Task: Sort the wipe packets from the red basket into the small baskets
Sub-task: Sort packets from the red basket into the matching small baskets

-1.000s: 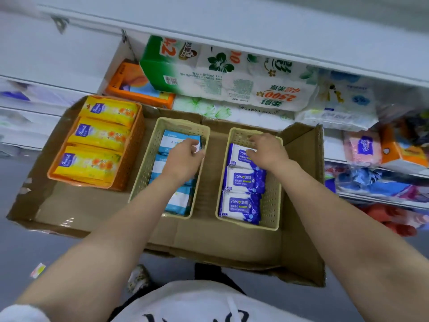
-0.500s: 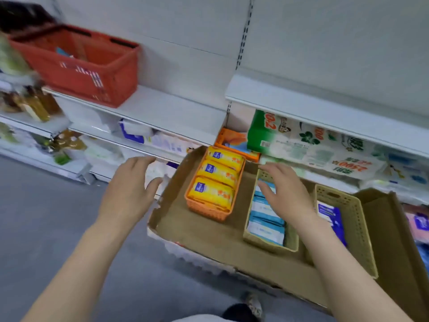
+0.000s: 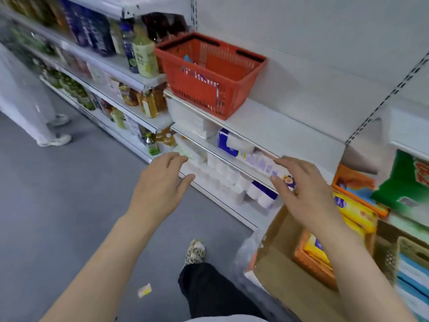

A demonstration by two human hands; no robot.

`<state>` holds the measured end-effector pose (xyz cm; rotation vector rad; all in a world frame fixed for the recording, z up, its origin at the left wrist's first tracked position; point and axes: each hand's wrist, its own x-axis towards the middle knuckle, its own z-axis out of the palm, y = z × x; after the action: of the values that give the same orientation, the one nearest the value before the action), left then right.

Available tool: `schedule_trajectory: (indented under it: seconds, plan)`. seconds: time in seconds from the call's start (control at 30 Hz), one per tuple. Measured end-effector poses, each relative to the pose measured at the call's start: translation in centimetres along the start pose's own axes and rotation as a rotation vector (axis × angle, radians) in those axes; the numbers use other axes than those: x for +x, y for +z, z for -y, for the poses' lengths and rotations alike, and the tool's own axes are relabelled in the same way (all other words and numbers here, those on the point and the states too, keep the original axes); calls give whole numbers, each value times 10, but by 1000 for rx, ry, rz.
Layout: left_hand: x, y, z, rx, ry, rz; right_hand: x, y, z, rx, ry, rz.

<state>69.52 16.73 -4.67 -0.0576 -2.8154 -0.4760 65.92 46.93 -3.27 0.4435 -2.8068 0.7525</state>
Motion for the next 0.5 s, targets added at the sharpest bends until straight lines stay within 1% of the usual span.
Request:
schedule_trajectory:
  seconds: [0.07, 0.17, 0.37, 0.5]
  plan:
    - [40, 0, 29, 42, 15, 4, 42, 23, 10, 32, 1, -34]
    - [107, -4, 65, 69, 32, 53, 107, 51, 23, 55, 25, -63]
    - [241, -9, 119, 94, 94, 90, 227, 74, 47, 14, 100, -55]
    - [317, 7, 143, 25, 159, 81, 289, 87, 57, -39, 113, -29]
